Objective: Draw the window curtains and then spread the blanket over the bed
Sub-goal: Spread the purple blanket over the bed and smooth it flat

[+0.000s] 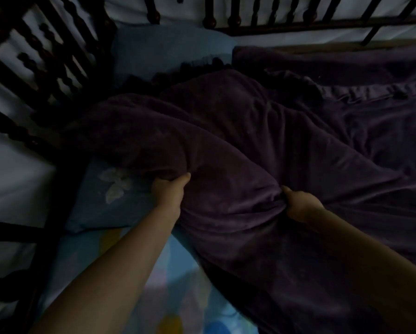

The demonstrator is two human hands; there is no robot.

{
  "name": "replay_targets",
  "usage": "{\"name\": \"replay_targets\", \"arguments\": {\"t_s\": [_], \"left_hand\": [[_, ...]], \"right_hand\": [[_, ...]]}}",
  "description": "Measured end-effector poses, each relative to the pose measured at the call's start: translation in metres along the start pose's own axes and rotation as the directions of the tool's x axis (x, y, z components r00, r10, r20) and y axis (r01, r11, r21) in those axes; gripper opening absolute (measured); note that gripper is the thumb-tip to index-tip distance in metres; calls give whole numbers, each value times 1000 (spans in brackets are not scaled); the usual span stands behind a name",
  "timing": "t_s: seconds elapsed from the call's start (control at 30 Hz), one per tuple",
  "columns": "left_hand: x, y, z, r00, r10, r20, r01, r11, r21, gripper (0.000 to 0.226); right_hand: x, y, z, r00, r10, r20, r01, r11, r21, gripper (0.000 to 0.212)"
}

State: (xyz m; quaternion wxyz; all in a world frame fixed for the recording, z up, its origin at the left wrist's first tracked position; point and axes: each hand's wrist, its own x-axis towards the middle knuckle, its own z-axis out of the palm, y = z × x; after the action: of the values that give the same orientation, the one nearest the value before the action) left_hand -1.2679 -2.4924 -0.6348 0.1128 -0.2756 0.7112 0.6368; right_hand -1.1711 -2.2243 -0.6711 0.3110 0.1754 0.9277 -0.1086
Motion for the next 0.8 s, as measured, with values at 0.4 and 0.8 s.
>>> {"name": "replay_targets", "arguments": {"t_s": [0.4, 0.8], "left_hand": [[-27, 289, -54, 328, 854, 403, -854, 85, 514, 36], [66, 295, -77, 706, 694, 143, -569, 435, 698, 47]], "right_hand": [[-115, -159, -158, 860, -333, -386, 499, 399, 769, 25], [-26, -236, -158, 823, -295, -486, 513, 755, 409, 65]]}}
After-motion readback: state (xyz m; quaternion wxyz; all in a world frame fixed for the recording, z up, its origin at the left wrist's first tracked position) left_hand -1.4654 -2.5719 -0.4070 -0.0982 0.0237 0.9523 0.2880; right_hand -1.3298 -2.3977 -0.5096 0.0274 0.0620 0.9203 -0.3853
